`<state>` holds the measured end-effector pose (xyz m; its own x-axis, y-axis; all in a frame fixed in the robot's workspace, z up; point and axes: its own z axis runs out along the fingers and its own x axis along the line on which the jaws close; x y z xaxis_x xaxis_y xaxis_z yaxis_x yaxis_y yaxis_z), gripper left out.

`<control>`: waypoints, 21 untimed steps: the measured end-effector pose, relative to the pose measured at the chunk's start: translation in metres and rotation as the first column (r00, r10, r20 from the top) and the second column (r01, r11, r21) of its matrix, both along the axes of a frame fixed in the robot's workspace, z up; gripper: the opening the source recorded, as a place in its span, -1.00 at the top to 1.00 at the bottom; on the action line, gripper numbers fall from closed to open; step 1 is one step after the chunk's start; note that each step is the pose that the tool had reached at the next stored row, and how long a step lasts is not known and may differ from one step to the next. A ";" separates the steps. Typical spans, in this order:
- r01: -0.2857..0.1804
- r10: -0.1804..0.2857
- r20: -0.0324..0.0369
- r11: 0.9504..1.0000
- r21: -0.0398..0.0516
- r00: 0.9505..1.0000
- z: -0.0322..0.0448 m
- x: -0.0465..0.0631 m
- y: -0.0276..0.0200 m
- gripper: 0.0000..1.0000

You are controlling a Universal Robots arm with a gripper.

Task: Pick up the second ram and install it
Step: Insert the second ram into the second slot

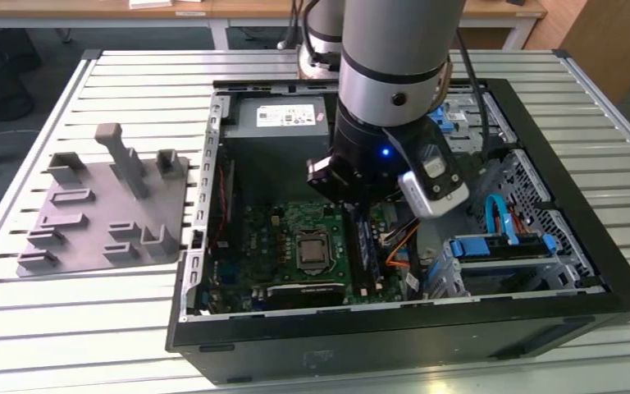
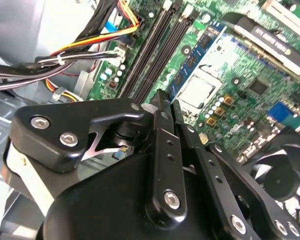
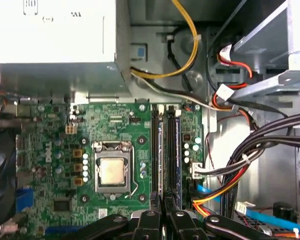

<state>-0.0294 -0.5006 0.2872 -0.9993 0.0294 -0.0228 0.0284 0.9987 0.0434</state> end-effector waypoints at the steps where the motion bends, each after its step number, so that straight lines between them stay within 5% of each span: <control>1: 0.001 -0.001 0.000 1.000 0.010 1.000 0.0000 0.000 0.0000 0.72; 3: 0.001 -0.001 0.000 1.000 0.017 1.000 0.0000 0.000 0.0001 0.72; 9: 0.001 -0.001 0.000 1.000 0.018 1.000 -0.0011 0.000 0.0000 0.72; 21: 0.001 -0.001 0.000 1.000 0.016 1.000 -0.0208 0.000 0.0001 0.72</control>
